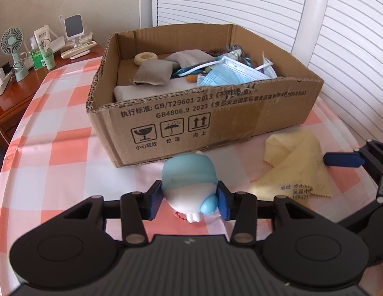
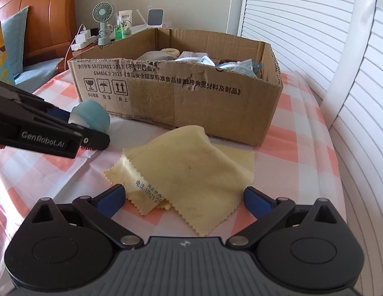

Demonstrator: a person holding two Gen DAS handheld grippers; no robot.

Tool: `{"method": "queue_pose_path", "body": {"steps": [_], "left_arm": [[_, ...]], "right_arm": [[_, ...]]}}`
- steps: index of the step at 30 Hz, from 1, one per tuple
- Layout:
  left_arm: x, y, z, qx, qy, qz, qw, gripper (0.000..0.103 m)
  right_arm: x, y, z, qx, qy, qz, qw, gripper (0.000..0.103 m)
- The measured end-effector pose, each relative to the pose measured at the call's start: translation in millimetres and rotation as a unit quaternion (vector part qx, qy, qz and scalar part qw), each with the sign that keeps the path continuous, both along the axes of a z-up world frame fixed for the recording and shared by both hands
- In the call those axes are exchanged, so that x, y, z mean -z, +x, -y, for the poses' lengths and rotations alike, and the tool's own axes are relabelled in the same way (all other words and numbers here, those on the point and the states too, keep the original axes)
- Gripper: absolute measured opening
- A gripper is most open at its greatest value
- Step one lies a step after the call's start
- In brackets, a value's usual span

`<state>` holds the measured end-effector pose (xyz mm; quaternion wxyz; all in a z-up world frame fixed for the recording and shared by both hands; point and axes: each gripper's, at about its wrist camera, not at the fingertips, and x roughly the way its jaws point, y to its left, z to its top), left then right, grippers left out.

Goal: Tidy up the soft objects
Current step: 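Close the left tool on the blue toy figure while the right tool grasps the yellow cloth, then carry the blue toy with the left tool while the right tool carries the yellow cloth over the box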

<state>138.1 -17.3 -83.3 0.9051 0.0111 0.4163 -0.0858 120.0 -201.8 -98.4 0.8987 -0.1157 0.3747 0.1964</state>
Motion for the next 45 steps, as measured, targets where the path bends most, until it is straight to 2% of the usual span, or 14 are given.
{"method": "queue_pose_path", "body": {"steps": [9,15,17,21,26,28,30,33,38,45], "left_arm": [[0,1,2,0.003,0.001,-0.001,1.0,0.044],[-1,3,-1,-0.001,-0.007,-0.002,1.0,0.044],[-1,4,-1,0.001,-0.008,-0.002,1.0,0.045],[-1,5,-3,0.0,-0.011,-0.003,0.9999,0.045],[-1,5,-3,0.001,-0.009,-0.002,1.0,0.045],[-1,5,-3,0.002,-0.01,-0.002,0.9999,0.045],[-1,5,-3,0.002,-0.01,-0.001,0.9999,0.044],[-1,5,-3,0.003,-0.006,-0.001,1.0,0.044],[-4,3,-2,0.009,0.007,0.003,0.9999,0.044],[-10,-3,-3,0.04,0.026,0.009,0.9988,0.044]], "right_arm": [[0,22,-13,-0.016,-0.001,0.005,1.0,0.103],[1,31,-17,-0.003,0.003,0.008,1.0,0.103],[0,30,-18,-0.006,0.002,0.009,1.0,0.1],[-4,29,-17,0.003,-0.001,0.016,1.0,0.084],[-6,34,-9,0.028,0.005,0.018,0.999,0.069],[-7,33,-9,0.032,0.003,0.021,0.999,0.053],[-8,33,-9,0.037,0.004,0.021,0.999,0.047],[-9,32,-8,0.038,0.004,0.023,0.999,0.029],[-14,25,-5,0.04,0.006,0.029,0.999,0.025],[-28,13,0,0.026,0.005,0.034,0.999,0.026]]}}
